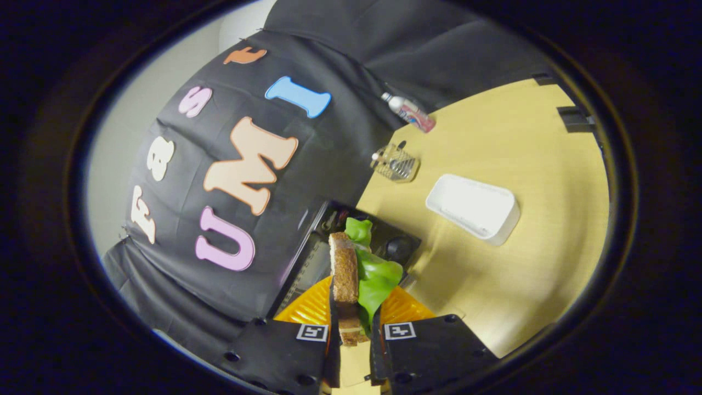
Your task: Open the toaster oven, put the food inside, and close the toaster oven door.
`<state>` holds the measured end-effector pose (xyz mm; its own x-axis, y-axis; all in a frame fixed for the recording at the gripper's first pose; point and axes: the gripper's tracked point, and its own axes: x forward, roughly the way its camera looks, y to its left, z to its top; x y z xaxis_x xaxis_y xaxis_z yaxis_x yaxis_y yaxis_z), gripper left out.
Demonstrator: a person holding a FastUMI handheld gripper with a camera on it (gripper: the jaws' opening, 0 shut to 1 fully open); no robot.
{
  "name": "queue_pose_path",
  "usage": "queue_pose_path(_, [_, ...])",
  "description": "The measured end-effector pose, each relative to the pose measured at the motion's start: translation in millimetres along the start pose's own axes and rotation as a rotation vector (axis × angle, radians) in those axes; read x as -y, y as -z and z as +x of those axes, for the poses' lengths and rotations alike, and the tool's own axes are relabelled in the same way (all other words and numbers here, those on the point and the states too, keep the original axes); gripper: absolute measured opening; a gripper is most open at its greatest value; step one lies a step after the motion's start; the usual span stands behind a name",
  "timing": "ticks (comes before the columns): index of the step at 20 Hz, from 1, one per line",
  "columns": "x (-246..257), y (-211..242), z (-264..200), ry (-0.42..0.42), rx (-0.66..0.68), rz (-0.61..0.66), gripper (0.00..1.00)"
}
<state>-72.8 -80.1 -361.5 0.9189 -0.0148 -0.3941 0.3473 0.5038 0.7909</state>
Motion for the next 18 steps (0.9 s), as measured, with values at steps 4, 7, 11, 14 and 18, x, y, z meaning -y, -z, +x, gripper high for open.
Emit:
queue_pose_path(4, [-16.5,27.8,13.6,-0.033,-0.062,-0.006,0.23])
queue_pose_path(7, [-21.8,46.5,30.5,-0.033,-0.100,0.002,0.23])
queue_pose_path(11, [-30.8,68.2,52.8,-0.044,-0.142,0.028,0.23])
queue_pose_path(14, [-38.3,81.7,76.5,-0.057,-0.160,0.063,0.23])
queue_pose_path(18, [-45.5,95.9,109.9,-0.075,-0.181,0.089,0.23])
